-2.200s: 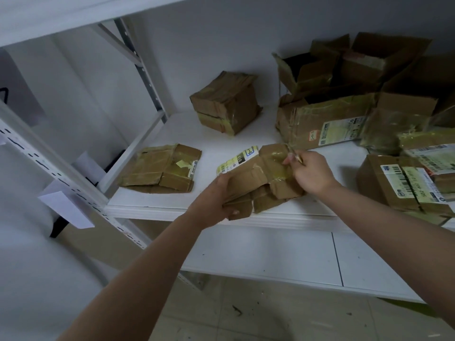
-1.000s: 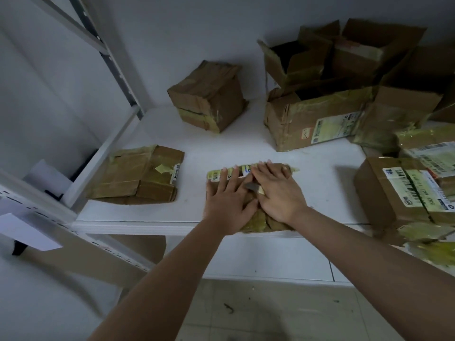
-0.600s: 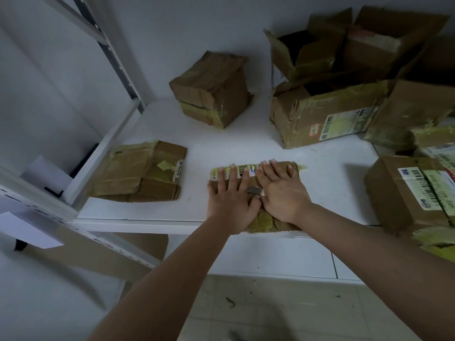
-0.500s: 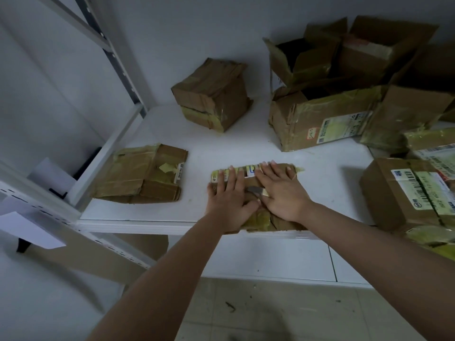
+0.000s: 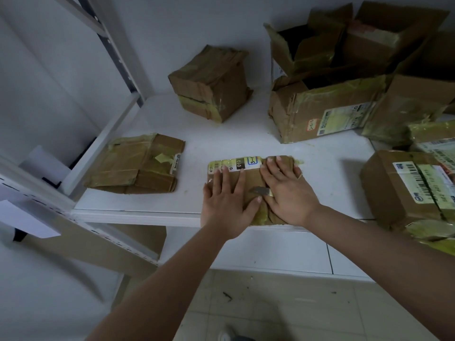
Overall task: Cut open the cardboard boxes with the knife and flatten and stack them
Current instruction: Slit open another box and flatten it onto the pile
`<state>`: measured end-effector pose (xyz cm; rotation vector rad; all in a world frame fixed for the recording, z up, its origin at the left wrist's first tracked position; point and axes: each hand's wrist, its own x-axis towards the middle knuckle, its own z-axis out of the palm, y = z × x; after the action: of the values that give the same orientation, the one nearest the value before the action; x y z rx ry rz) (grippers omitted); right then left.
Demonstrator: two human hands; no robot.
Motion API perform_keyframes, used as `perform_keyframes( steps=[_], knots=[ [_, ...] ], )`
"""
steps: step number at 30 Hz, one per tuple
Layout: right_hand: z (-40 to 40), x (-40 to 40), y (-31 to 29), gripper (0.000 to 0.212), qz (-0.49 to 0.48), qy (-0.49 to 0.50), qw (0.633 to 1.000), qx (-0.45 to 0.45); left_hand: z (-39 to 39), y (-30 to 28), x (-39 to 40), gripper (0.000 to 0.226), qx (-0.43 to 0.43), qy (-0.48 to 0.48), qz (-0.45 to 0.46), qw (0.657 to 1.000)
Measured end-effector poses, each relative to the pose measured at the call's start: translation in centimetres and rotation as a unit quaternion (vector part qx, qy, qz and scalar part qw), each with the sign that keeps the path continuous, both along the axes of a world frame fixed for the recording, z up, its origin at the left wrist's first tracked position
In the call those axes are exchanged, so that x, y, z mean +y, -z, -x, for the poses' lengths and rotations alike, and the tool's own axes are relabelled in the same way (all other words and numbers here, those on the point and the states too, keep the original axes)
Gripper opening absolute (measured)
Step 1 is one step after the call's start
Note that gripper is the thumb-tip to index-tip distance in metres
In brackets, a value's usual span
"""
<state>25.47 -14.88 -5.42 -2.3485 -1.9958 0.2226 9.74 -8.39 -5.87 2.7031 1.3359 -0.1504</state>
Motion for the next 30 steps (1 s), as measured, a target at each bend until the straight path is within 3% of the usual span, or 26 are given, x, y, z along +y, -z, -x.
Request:
perform_keyframes(
  steps=[7,11,14,17,19,22,26,30],
  knots=[
    [0.0,0.0,0.2,0.069,-0.007,0.009,1.000,0.011,0.0,0.3,-1.1,0.083,-0.015,-0.009,-0.070,0.997],
    [-0.3,0.1,0.0,0.065,-0.017,0.001,0.998,0.053,-0.2,-0.3,-0.7,0.079,0.017,0.006,-0.037,0.999],
    [-0.9,0.1,-1.5,0.057,-0.013,0.014,0.978,0.207,-0.1,-1.6,0.2,0.078,0.002,0.008,0.061,0.998],
    [-1.8,-0.5,-3.8,0.048,-0.080,0.090,0.924,0.363,0.7,-2.8,0.6,0.090,-0.104,-0.008,0.110,0.988],
    [-2.4,-1.3,-4.8,0.042,-0.150,0.151,0.914,0.344,1.0,-3.5,0.3,0.097,-0.157,-0.030,0.048,0.986],
    [-2.8,-2.3,-4.4,0.033,-0.169,0.185,0.935,0.249,0.8,-4.3,-1.0,0.104,-0.141,-0.100,-0.033,0.984],
    [-1.8,-3.1,-2.6,0.037,-0.085,0.195,0.954,0.210,0.4,-4.1,-1.9,0.107,-0.124,-0.196,0.044,0.972],
    [-0.1,-3.2,-2.5,0.039,-0.120,0.173,0.944,0.254,0.7,-3.6,-2.6,0.097,-0.139,-0.201,0.059,0.968]
  ],
)
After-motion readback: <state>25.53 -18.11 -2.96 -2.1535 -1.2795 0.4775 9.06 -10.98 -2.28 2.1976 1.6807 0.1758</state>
